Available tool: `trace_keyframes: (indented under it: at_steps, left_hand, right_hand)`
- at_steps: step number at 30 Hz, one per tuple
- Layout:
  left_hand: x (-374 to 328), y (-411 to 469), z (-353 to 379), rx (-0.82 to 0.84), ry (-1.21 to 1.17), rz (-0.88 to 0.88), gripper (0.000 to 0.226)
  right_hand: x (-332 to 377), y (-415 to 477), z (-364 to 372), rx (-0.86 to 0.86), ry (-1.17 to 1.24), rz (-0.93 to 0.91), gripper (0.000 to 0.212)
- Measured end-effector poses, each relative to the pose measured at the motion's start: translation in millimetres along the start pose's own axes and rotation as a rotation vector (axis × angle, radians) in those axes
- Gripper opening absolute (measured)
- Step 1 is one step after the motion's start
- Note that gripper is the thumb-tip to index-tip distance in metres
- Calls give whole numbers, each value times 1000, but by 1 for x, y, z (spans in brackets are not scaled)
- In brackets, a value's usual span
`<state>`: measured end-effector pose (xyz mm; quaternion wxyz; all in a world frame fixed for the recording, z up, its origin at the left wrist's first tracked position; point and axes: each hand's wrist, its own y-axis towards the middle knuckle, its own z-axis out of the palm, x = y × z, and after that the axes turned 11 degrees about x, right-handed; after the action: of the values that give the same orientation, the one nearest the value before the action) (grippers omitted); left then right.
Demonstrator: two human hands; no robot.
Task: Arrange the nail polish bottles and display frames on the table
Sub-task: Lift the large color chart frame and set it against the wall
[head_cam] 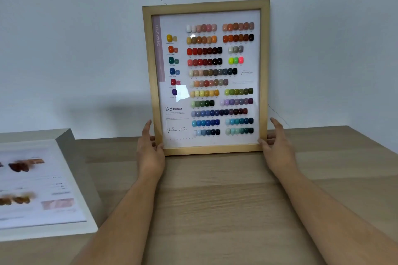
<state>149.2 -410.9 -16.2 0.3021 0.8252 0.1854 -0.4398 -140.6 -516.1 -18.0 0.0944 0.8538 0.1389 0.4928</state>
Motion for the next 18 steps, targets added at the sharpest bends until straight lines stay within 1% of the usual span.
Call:
trace_keyframes:
  at_steps: [2, 5, 12, 15, 18]
  left_hand:
    - [2, 1, 0, 3, -41, -27, 71]
    - [2, 2, 1, 10, -26, -23, 65]
    - [1, -2, 0, 22, -19, -22, 66]
    - [1, -11, -2, 6, -48, -19, 66]
    - [-3, -28, -4, 7, -24, -4, 67]
  right_hand:
    - [-3, 1, 0, -5, 20, 26, 60]
    - [-6, 4, 0, 21, -7, 50, 50]
    - [-5, 2, 0, 10, 12, 45, 51]
    - [-5, -7, -4, 10, 14, 23, 52]
    - [-3, -23, -11, 3, -16, 7, 56]
